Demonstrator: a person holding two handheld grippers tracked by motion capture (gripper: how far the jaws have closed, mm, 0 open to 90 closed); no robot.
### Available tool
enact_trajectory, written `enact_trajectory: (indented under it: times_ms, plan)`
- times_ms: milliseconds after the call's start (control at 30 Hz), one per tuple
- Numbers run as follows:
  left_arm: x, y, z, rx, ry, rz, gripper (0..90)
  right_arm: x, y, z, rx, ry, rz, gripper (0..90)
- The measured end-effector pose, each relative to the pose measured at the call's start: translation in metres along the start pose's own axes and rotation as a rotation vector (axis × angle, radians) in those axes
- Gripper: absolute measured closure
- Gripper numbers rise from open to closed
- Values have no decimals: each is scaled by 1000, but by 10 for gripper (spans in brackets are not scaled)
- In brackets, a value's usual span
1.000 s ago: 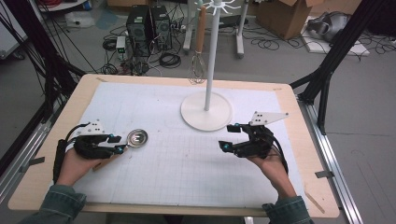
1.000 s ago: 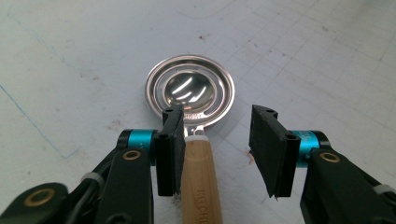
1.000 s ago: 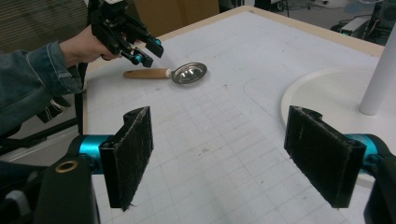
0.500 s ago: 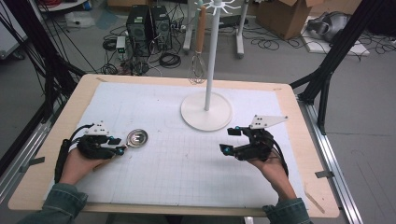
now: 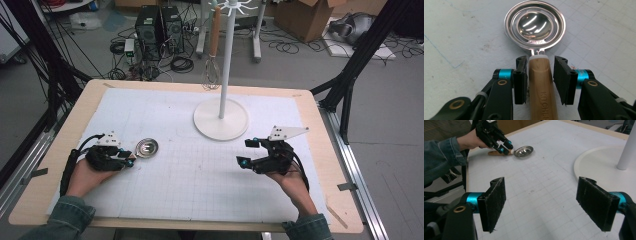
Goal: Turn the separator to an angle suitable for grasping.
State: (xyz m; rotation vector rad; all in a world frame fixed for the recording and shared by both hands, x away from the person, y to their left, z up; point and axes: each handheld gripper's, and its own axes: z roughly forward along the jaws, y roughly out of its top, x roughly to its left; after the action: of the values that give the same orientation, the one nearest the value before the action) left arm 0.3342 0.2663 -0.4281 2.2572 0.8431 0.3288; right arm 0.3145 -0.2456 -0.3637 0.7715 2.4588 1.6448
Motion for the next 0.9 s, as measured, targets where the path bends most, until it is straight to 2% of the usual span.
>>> enact_trajectory:
  times_ms: [133,533,800,900]
  plan:
    - [0,0,2,5,-5,-5,650,1,-1,0,3,2,2,230]
    - [-3,1,7,36,3,16,664,-1,-4,2,7,-6,8,230]
    - [-2,1,7,31,4,-13,682,-1,-6,4,17,-8,7,230]
    - [-1,0,7,29,-7,-26,685,0,-6,5,24,-7,7,230]
